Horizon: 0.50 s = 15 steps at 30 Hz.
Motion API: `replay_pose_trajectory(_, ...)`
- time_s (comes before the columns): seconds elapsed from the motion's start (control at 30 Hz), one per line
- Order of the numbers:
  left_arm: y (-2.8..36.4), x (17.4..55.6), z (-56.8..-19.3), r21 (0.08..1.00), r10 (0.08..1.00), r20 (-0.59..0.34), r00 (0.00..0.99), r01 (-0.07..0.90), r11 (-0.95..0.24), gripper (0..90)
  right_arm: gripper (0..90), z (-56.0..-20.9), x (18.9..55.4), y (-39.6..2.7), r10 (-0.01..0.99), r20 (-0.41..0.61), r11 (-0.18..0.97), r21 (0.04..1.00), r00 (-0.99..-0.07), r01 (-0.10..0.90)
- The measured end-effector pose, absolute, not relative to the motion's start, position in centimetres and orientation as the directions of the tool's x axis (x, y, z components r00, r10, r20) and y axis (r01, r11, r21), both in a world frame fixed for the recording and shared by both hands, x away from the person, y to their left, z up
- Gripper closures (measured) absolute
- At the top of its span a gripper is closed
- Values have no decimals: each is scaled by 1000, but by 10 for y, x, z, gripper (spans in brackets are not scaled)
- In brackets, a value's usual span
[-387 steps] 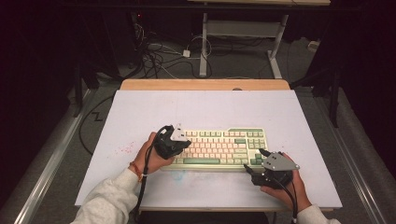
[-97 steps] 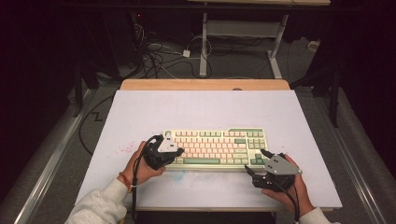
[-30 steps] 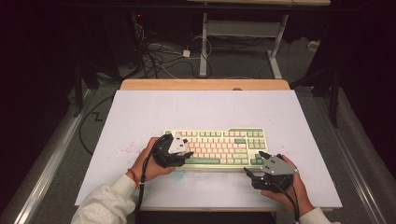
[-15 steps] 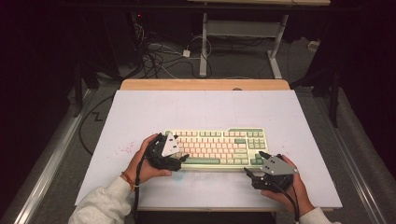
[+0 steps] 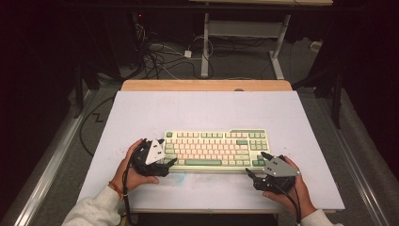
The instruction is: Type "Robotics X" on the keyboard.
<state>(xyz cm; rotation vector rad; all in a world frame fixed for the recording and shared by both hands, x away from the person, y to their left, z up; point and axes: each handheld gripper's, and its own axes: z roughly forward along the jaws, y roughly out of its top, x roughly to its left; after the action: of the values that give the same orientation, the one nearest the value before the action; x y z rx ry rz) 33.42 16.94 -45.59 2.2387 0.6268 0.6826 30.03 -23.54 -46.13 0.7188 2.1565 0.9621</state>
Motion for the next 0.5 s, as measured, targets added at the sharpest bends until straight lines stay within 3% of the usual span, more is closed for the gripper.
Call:
replay_pose_trajectory(0.37, 194, 327, -477, 709, 621, 259, 740, 291, -642, 221, 255, -462, 300, -234, 692, -342, 583, 784, -636, 212)
replay_pose_trajectory(0.5, 201, 326, -479, 700, 627, 242, 740, 314, -642, 264, 255, -462, 300, -234, 692, -342, 583, 784, -636, 213)
